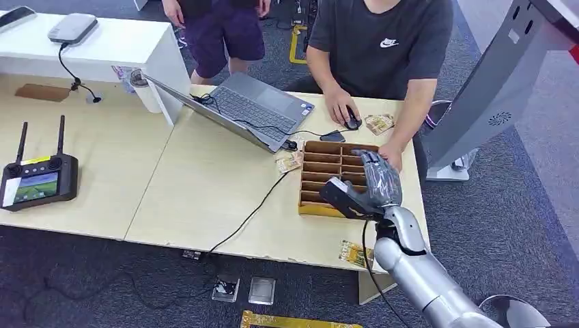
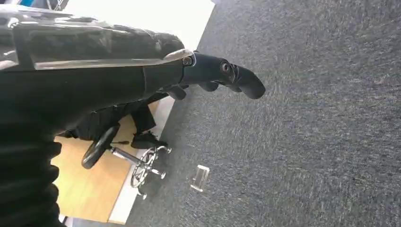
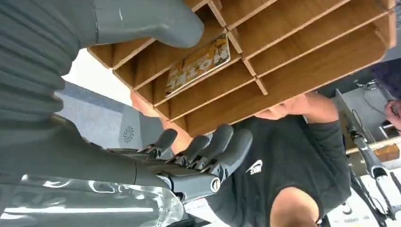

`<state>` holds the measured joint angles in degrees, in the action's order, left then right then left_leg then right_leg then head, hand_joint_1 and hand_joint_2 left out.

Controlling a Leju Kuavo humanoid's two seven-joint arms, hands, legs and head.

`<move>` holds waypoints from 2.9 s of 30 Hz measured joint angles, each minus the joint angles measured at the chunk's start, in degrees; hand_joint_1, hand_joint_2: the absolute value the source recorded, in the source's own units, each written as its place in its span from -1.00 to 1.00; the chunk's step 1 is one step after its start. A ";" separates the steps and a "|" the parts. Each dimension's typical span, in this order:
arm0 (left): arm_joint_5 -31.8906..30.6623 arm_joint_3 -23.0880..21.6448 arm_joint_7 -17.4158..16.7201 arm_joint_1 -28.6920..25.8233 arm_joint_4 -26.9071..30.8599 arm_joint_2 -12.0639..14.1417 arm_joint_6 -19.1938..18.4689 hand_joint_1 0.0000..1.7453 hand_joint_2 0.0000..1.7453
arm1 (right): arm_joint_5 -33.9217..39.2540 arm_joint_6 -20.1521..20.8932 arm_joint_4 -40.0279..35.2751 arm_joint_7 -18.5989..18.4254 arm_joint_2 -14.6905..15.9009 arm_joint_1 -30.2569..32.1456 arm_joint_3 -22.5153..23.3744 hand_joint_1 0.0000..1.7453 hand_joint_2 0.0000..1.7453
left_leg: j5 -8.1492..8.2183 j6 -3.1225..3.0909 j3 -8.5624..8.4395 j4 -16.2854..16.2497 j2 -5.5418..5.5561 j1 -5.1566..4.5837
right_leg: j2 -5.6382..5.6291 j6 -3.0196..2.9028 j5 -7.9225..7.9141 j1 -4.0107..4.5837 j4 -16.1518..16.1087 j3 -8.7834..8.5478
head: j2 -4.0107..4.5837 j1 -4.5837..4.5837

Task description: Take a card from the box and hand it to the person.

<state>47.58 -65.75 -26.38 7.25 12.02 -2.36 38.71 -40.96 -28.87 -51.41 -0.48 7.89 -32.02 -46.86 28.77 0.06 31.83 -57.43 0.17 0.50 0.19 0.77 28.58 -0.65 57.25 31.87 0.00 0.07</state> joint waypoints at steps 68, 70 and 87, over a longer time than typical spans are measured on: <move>0.59 0.13 -0.79 -0.13 0.00 -0.13 0.37 -1.00 1.00 | 0.63 -7.02 -26.45 -0.05 2.52 6.31 1.62 0.92 1.00 | 0.00 0.00 -0.01 0.00 -0.04 0.00 | -0.03 0.00 0.00 0.00 0.02 -0.05 | 0.00 -0.07; 0.07 0.13 -0.64 -0.06 0.00 -0.13 0.28 -1.00 1.00 | 3.16 -6.62 -24.05 3.05 1.40 3.89 1.94 0.92 1.00 | -0.01 0.00 -0.04 0.00 -0.05 0.00 | -0.06 -0.01 -0.01 0.00 0.05 -0.03 | 0.00 -0.05; -2.73 -0.17 0.81 0.28 0.00 0.31 -1.51 -1.00 1.00 | 5.49 -6.89 9.69 7.96 -9.92 -13.99 3.39 0.78 1.00 | -0.03 0.02 0.00 0.00 0.01 0.00 | 0.00 -0.01 0.00 0.00 0.10 0.00 | 0.00 0.00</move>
<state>44.85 -65.92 -25.57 7.53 12.02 -2.05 37.20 -35.47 -35.76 -41.72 7.47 -2.03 -46.01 -43.47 28.74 0.08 31.83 -57.42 0.17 0.51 0.19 0.76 28.58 -0.65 57.36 31.87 0.00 0.07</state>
